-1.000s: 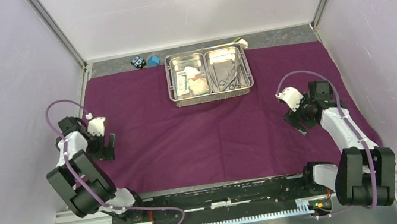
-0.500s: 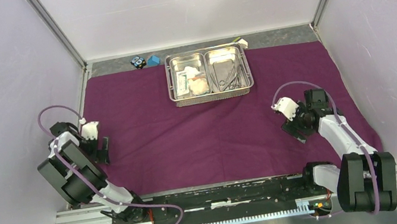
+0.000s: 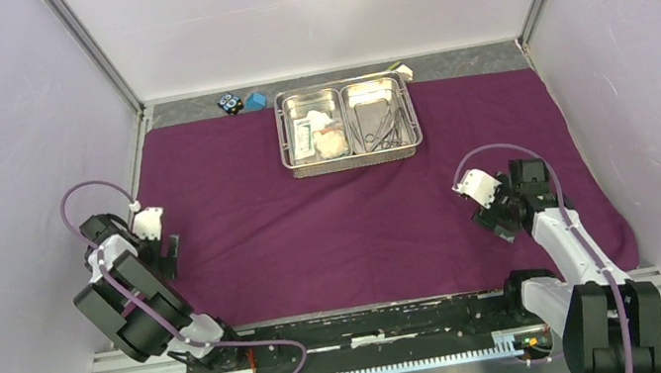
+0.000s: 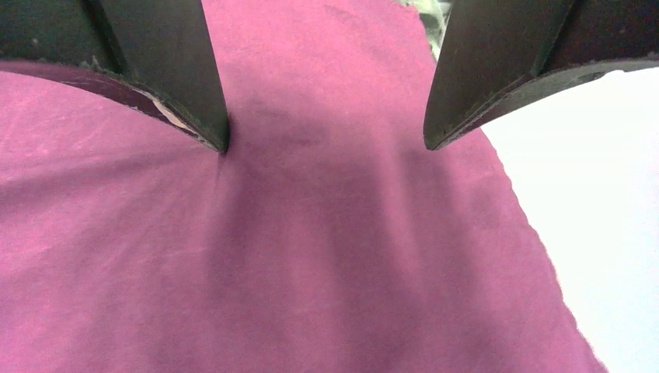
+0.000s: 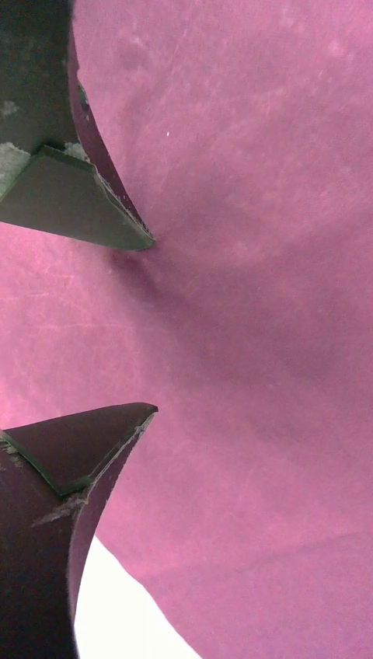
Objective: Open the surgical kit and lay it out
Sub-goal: Smooth out the surgical kit at the center of the board.
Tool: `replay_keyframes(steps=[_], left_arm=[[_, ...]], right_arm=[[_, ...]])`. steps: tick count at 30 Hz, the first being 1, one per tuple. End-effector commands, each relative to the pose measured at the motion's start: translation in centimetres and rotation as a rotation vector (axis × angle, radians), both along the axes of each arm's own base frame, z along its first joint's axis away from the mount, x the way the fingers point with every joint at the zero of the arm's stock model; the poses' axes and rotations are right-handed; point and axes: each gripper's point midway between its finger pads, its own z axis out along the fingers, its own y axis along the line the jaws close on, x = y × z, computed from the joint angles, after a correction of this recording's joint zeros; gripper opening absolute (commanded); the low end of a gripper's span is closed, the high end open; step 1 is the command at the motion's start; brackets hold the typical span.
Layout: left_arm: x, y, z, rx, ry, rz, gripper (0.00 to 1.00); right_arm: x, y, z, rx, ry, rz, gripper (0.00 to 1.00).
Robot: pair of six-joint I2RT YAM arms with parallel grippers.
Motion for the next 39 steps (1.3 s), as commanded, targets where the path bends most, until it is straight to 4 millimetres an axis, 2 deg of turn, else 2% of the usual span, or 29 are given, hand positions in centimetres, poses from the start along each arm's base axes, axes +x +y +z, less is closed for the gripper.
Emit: replay_keyframes(steps=[1, 5, 8, 11, 14, 16, 20, 23, 25, 27, 29, 31, 36, 39], left_arm=[[-3.5, 4.9, -0.4, 0.215, 0.167, -0.010, 1.00], [-3.6, 5.4, 1.6, 0.226, 0.160, -0.011, 1.00], [-3.2, 4.9, 3.6, 0.207, 0.129, -0.026, 1.00], [-1.4, 3.6, 6.3, 0.137, 0.032, -0.037, 1.00], [1.6, 1.4, 8.6, 0.044, -0.074, -0.043, 1.00], [4.1, -0.5, 9.4, -0.003, -0.128, -0.063, 1.00], [10.6, -4.6, 10.4, -0.079, -0.249, -0.069, 1.00], [15.9, -6.8, 11.3, -0.152, -0.334, -0.039, 1.00], [19.4, -7.8, 11.9, -0.231, -0.389, 0.006, 1.00], [22.6, -7.9, 12.1, -0.300, -0.431, 0.069, 1.00], [25.6, -8.2, 11.8, -0.375, -0.439, 0.113, 1.00], [27.7, -8.7, 10.3, -0.427, -0.414, 0.143, 1.00], [31.7, -8.7, 7.7, -0.426, -0.400, 0.196, 1.00], [32.7, -7.5, 5.6, -0.373, -0.368, 0.232, 1.00]], right_arm=[[-7.0, -3.2, -2.6, -0.185, 0.289, -0.036, 0.80], [-5.5, -3.8, -0.1, -0.212, 0.255, -0.044, 0.80], [-4.3, -4.1, 2.5, -0.223, 0.225, -0.049, 0.80], [-2.0, -3.7, 5.3, -0.187, 0.146, -0.051, 0.80], [1.9, -2.3, 7.9, -0.078, 0.031, -0.079, 0.81], [4.8, -1.1, 9.0, 0.020, -0.039, -0.101, 0.81], [12.1, 0.1, 10.7, 0.176, -0.214, -0.181, 0.81], [17.6, -0.1, 11.8, 0.259, -0.339, -0.277, 0.81], [21.0, -0.6, 11.7, 0.293, -0.396, -0.338, 0.80], [23.6, -1.1, 11.2, 0.319, -0.413, -0.388, 0.80], [26.0, -1.6, 10.8, 0.332, -0.427, -0.429, 0.80], [27.9, -2.0, 10.1, 0.338, -0.434, -0.458, 0.80], [31.1, -3.3, 7.1, 0.301, -0.399, -0.510, 0.80], [31.6, -4.4, 4.8, 0.247, -0.359, -0.534, 0.80]])
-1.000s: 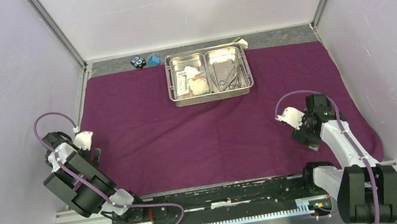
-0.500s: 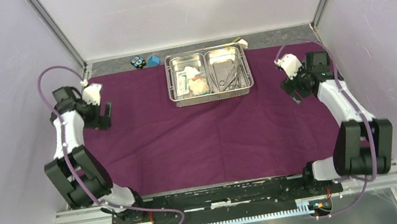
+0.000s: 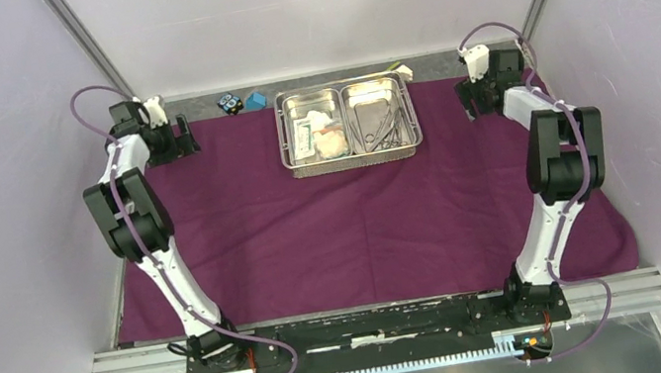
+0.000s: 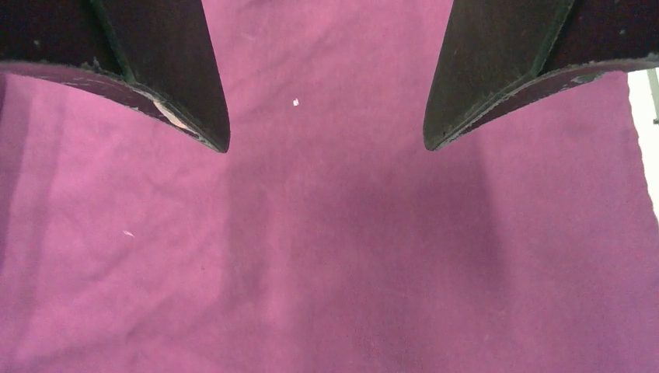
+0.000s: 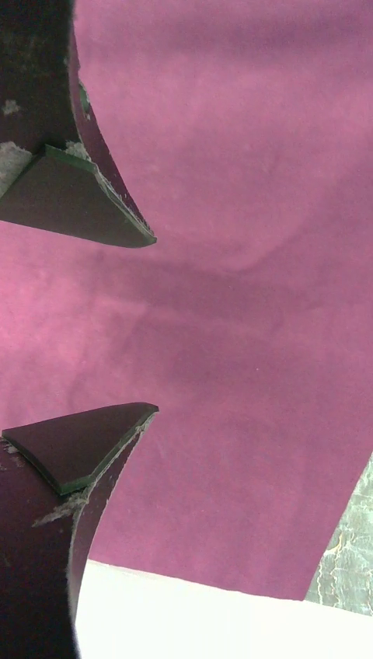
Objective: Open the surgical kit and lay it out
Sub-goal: Smooth out the surgical kit at the center of the board.
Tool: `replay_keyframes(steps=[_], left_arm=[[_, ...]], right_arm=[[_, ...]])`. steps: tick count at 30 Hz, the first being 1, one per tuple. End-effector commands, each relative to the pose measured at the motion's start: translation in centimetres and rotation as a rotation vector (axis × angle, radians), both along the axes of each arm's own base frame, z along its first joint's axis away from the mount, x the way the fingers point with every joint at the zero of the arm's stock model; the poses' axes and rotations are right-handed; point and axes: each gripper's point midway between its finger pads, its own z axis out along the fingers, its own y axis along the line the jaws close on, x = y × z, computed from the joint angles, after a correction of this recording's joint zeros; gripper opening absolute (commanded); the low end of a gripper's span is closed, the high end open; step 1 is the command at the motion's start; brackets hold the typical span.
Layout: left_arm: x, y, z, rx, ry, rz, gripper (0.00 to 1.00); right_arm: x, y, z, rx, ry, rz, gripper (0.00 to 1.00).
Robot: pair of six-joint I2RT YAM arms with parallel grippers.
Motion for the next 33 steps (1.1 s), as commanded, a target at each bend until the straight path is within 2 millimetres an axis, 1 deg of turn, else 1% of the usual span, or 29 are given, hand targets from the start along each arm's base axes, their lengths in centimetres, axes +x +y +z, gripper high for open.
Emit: replay_keyframes(steps=[1, 4, 10, 17, 19, 23, 28, 33], left_arm=[[2.7, 0.8, -0.6, 0.014, 0.000, 0.090, 1.00], [2.4, 2.2, -2.1, 0.105, 0.053, 0.082, 1.00], [0.8, 5.0, -5.0, 0.274, 0.158, 0.067, 1.00], [-0.6, 6.8, -7.3, 0.385, 0.243, 0.053, 1.00], [-0.9, 7.1, -7.7, 0.409, 0.253, 0.050, 1.00], [-1.3, 8.1, -7.8, 0.464, 0.262, 0.054, 0.99], [-1.8, 9.8, -7.6, 0.547, 0.264, 0.063, 0.99], [-2.2, 11.9, -7.7, 0.583, 0.275, 0.083, 0.99]], right_arm=[[2.2, -2.0, -0.5, -0.053, -0.018, -0.076, 0.80], [1.8, -2.9, -1.8, -0.093, 0.015, -0.079, 0.80], [0.3, -4.2, -3.2, -0.157, 0.066, -0.073, 0.80], [-0.5, -5.4, -4.5, -0.201, 0.121, -0.073, 0.80], [-0.6, -5.7, -4.8, -0.212, 0.134, -0.071, 0.80], [-1.1, -6.3, -5.1, -0.232, 0.155, -0.077, 0.80], [-0.7, -7.8, -4.8, -0.245, 0.171, -0.103, 0.80], [-0.4, -9.0, -4.3, -0.270, 0.179, -0.118, 0.80]])
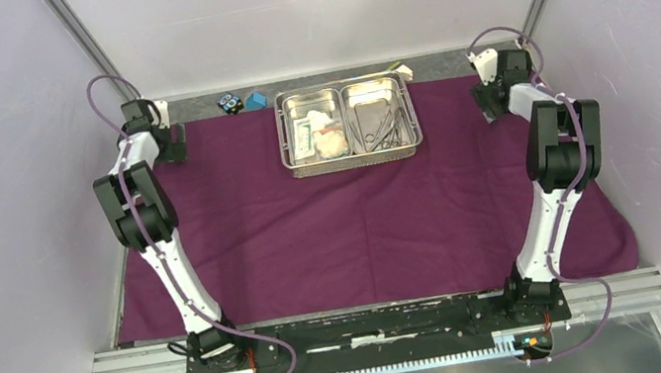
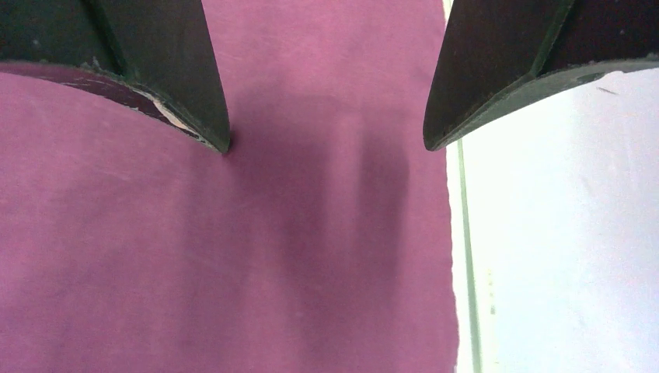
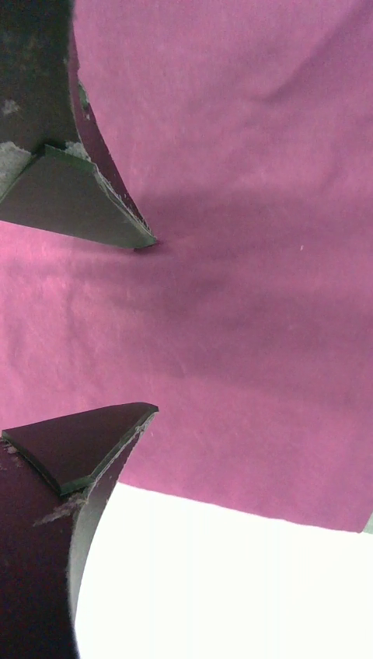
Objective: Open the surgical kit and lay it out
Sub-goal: Smooth out the surgical kit at the center of the board.
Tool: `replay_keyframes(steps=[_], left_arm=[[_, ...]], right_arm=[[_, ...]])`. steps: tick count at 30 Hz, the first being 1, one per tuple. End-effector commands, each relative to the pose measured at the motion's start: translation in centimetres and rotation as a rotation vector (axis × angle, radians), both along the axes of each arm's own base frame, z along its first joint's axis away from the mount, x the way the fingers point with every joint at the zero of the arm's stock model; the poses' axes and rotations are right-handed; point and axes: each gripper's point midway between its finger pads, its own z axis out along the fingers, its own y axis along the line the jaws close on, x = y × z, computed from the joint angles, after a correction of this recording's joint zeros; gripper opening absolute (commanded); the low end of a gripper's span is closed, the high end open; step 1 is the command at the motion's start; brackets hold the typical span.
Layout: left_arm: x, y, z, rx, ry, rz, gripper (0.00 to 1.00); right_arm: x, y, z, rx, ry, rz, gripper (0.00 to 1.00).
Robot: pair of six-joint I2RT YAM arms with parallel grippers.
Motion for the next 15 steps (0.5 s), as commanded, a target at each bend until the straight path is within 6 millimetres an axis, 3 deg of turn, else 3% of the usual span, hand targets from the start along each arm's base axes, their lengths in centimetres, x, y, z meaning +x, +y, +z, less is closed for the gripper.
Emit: replay_keyframes(steps=[1, 5, 9, 11, 15], left_arm=[[-4.1, 4.9, -3.7, 0.137, 0.177, 0.045, 0.99], [-4.2, 6.2, -3.4, 0.133, 0.176, 0.065, 0.99], [-3.9, 5.9, -1.0, 0.070, 0.117, 0.071, 1.00], [-3.7, 4.9, 1.2, 0.010, 0.061, 0.056, 1.00], [-4.2, 0.7, 5.6, -0.138, -0.059, -0.040, 1.00]], right_arm=[[-1.2, -2.6, -1.1, -0.059, 0.082, -0.045, 0.80], [-1.4, -3.2, -0.2, -0.063, 0.075, -0.049, 0.80], [-1.4, -2.5, 2.8, -0.016, 0.007, -0.013, 0.80], [-1.8, -1.4, 4.6, 0.021, -0.036, 0.032, 0.81], [-3.8, 2.4, 7.4, 0.133, -0.101, 0.160, 0.82]])
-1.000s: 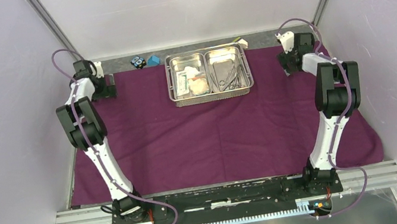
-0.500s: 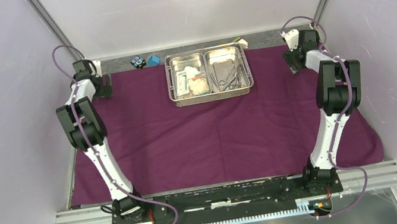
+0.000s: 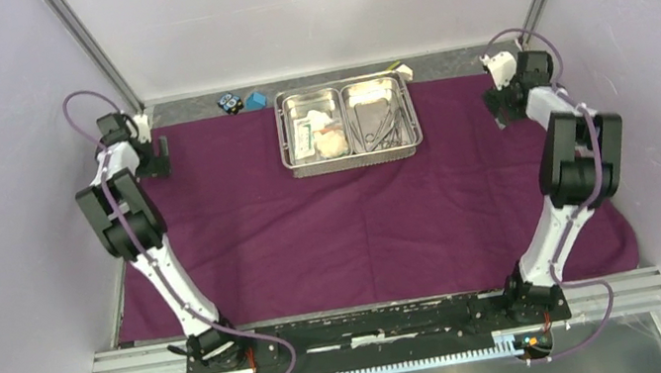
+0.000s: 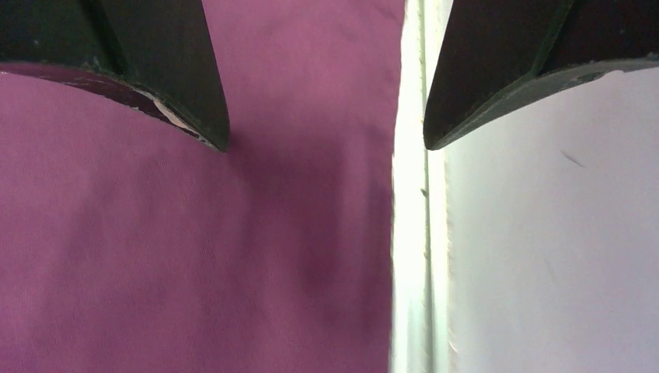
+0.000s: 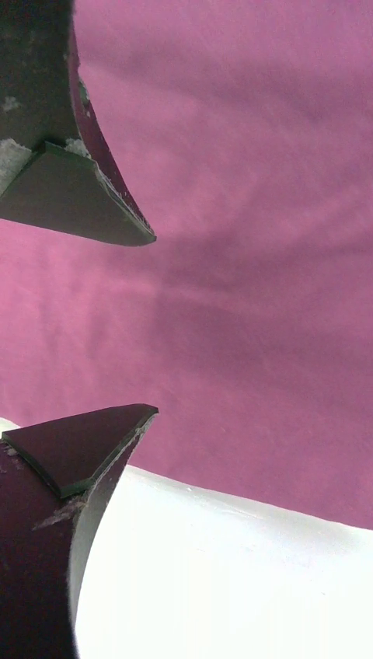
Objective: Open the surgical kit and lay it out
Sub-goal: Smooth out the surgical kit at the center of the board.
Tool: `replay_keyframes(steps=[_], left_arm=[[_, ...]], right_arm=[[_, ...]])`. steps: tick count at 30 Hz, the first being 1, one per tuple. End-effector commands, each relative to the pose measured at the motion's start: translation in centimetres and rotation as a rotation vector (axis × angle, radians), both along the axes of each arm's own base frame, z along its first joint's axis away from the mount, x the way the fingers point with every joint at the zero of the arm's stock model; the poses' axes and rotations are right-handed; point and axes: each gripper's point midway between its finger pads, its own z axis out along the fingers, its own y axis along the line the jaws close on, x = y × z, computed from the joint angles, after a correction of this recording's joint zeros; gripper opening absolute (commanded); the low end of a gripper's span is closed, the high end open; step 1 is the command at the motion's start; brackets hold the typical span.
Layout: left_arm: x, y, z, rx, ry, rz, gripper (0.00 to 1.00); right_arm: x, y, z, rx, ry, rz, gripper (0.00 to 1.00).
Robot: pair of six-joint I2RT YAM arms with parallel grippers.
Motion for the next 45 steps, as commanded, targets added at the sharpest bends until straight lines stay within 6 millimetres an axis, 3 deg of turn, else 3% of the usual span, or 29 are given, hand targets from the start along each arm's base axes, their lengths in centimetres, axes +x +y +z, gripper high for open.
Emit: replay_keyframes(steps=[1, 4, 6, 10, 14, 18, 25, 32, 37, 42, 45], left_arm=[[-2.0, -4.6, 6.6, -0.161, -0.113, -0.111, 1.00], [-4.5, -8.1, 8.0, -0.250, -0.144, -0.192, 1.00], [-6.7, -9.9, 7.7, -0.285, -0.129, -0.240, 1.00], [-11.7, -12.2, 4.5, -0.310, -0.035, -0.312, 1.00], [-15.8, -12.6, 1.6, -0.266, 0.048, -0.341, 1.00], [-19.2, -13.0, -0.4, -0.218, 0.096, -0.369, 1.00], [-22.5, -11.8, -2.1, -0.103, 0.156, -0.366, 1.00], [-25.3, -9.9, -3.1, -0.065, 0.203, -0.337, 1.00], [-27.2, -10.4, -3.0, -0.066, 0.213, -0.362, 1.00], [-28.0, -11.4, -1.4, -0.062, 0.179, -0.407, 1.00], [-27.3, -12.9, 1.1, -0.105, 0.101, -0.440, 1.00]], right_arm=[[-1.6, 4.4, 6.3, 0.128, -0.138, 0.162, 0.82], [-4.8, 7.1, 5.6, 0.185, -0.110, 0.229, 0.82], [-7.1, 8.2, 4.3, 0.201, -0.072, 0.264, 0.82], [-12.3, 9.8, 1.1, 0.203, 0.020, 0.328, 0.82], [-17.2, 10.3, -1.5, 0.160, 0.101, 0.386, 0.81], [-21.0, 9.9, -2.9, 0.086, 0.149, 0.410, 0.81], [-26.0, 8.4, -4.6, -0.036, 0.244, 0.426, 0.80], [-30.0, 7.1, -5.6, -0.103, 0.343, 0.453, 0.80], [-31.9, 6.8, -5.7, -0.129, 0.411, 0.486, 0.80], [-31.1, 7.3, -3.4, -0.109, 0.374, 0.518, 0.80], [-28.2, 9.6, 0.3, -0.006, 0.235, 0.565, 0.80]])
